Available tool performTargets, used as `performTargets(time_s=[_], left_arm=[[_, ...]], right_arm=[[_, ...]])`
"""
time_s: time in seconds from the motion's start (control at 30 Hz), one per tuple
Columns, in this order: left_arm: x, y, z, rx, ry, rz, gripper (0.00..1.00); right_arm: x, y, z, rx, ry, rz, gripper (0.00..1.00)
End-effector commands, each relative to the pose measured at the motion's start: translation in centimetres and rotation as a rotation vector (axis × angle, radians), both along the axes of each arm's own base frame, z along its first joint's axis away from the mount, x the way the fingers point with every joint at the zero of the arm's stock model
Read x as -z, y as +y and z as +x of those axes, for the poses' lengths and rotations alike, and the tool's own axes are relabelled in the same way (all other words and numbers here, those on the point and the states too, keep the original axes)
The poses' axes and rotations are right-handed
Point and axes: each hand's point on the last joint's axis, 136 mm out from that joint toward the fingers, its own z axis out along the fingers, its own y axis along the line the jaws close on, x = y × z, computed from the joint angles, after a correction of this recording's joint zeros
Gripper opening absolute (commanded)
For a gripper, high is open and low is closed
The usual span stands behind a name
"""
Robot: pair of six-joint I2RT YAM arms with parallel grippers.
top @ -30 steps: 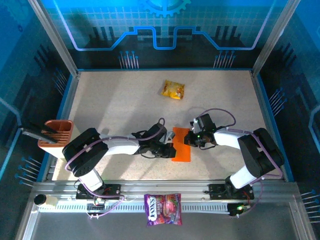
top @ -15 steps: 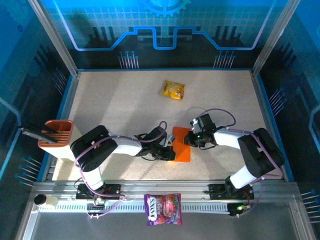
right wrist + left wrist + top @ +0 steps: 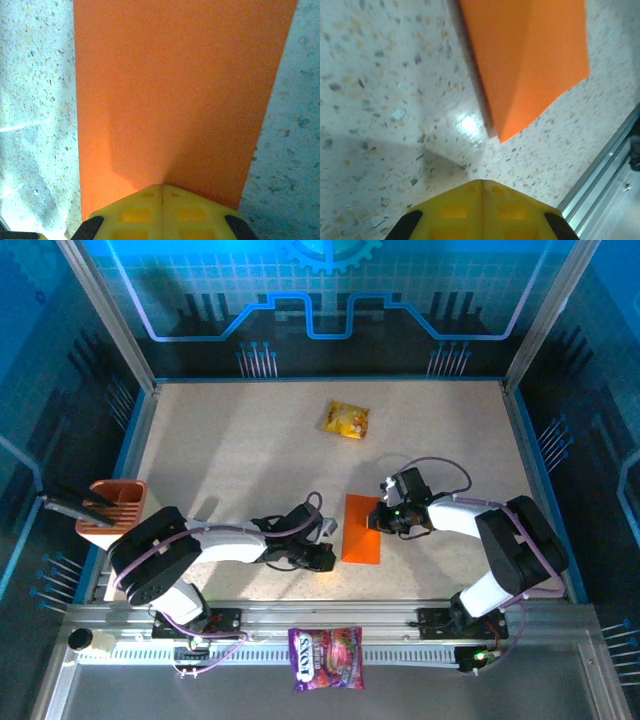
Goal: Fold a paper plane with a square sheet of paper (pick it up from the middle)
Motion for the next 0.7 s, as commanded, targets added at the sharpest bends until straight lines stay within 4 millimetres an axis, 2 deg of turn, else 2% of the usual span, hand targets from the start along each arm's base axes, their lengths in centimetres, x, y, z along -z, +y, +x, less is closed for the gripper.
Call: performTargets(time_s=[0.0, 0.07, 0.17, 0.3, 0.43, 0.57, 0.67], left_arm=[[-3.4, -2.1, 3.5, -0.054, -0.040, -0.108, 0.00], [-4.5, -3.6, 5.6, -0.055, -0.052, -0.153, 0.00], [-4.7, -5.2, 8.0, -0.054, -0.058, -0.183, 0.00], [-3.0, -5.6, 9.5, -0.044, -0.028, -0.172, 0.00], [-0.4, -4.7, 8.6, -0.038, 0.017, -0.132, 0.00], [2.6, -2.8, 7.0, -0.051, 0.062, -0.063, 0.00], [2.8, -2.2, 6.3, -0.052, 0.073, -0.055, 0.00]], right_arm=[[3.5, -3.1, -2.3, 0.033, 0.119, -0.172, 0.00], [3.6, -3.0, -2.4, 0.028, 0.118, -0.180, 0.00], [3.7, -2.9, -2.5, 0.020, 0.128, -0.183, 0.00], [3.7, -2.8, -2.6, 0.015, 0.127, -0.187, 0.00], [3.7, -2.8, -2.7, 0.010, 0.130, -0.195, 0.00], [3.5, -2.7, -2.7, 0.006, 0.128, -0.190, 0.00], [3.3, -2.8, -2.6, 0.009, 0.108, -0.185, 0.00]])
